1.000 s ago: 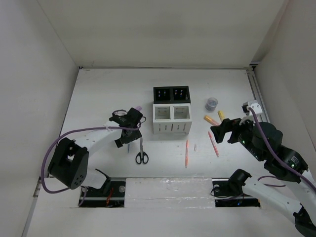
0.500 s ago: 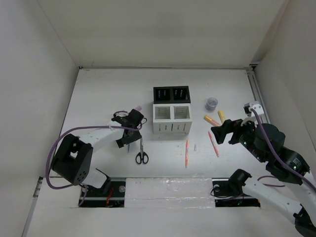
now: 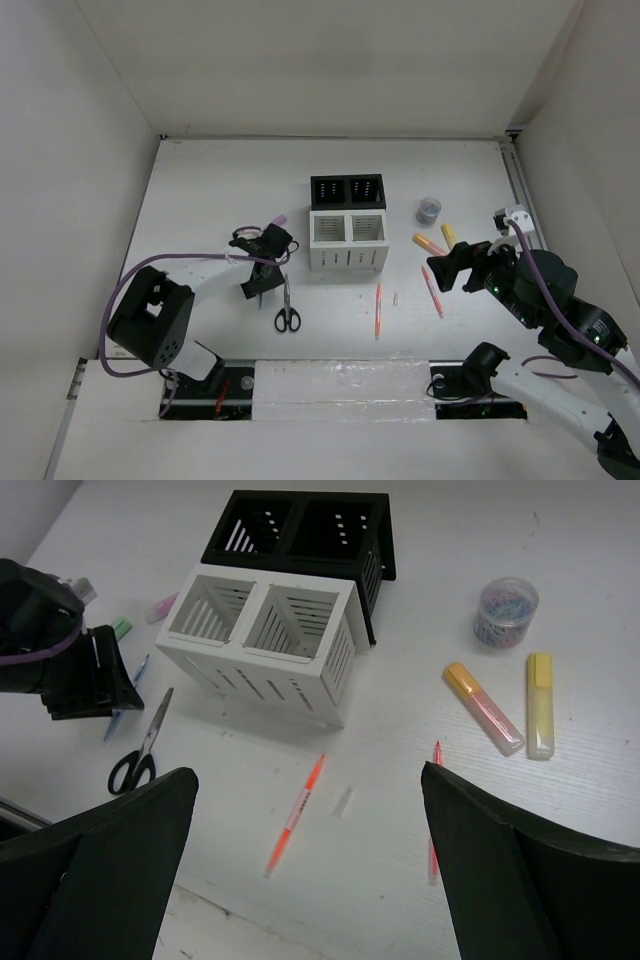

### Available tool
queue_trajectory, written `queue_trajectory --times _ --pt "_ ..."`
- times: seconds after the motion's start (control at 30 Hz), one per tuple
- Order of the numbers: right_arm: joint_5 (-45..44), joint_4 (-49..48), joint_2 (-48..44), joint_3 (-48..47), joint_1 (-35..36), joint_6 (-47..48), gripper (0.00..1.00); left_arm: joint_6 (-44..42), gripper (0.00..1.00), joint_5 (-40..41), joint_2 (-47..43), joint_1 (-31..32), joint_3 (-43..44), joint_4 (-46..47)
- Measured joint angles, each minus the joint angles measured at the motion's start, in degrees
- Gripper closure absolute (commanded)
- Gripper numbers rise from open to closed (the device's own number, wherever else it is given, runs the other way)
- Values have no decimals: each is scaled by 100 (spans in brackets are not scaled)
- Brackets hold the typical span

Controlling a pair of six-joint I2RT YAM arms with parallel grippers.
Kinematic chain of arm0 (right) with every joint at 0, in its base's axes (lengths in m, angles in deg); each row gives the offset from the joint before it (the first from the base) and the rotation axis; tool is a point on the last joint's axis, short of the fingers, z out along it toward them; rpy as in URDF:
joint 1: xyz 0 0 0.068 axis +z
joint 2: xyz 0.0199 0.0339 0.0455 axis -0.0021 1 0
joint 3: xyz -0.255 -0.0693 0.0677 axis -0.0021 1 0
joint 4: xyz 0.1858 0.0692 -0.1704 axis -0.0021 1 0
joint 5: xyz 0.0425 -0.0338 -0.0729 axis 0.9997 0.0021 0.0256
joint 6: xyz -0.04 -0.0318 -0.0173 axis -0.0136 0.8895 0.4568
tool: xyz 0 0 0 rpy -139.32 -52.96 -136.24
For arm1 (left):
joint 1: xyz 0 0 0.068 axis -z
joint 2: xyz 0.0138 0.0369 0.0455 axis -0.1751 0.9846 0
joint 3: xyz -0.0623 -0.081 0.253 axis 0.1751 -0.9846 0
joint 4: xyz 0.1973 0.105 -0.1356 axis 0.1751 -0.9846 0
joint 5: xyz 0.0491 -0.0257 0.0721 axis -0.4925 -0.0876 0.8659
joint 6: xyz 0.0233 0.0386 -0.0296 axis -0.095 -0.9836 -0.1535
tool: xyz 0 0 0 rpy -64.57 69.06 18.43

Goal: Sort the stationery into containers
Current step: Pick up the pen from the center of the board.

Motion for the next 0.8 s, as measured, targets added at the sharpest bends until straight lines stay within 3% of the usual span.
queue_trajectory --times 0.1,0.43,0.8 --pt "0 0 0 0 0 -4 0 -9 63 -4 9 0 -9 59" --pt "0 0 0 0 0 -39 0 -133 70 -50 26 0 -9 181" --pt "0 0 0 0 0 -87 0 -275 85 -39 83 0 7 299"
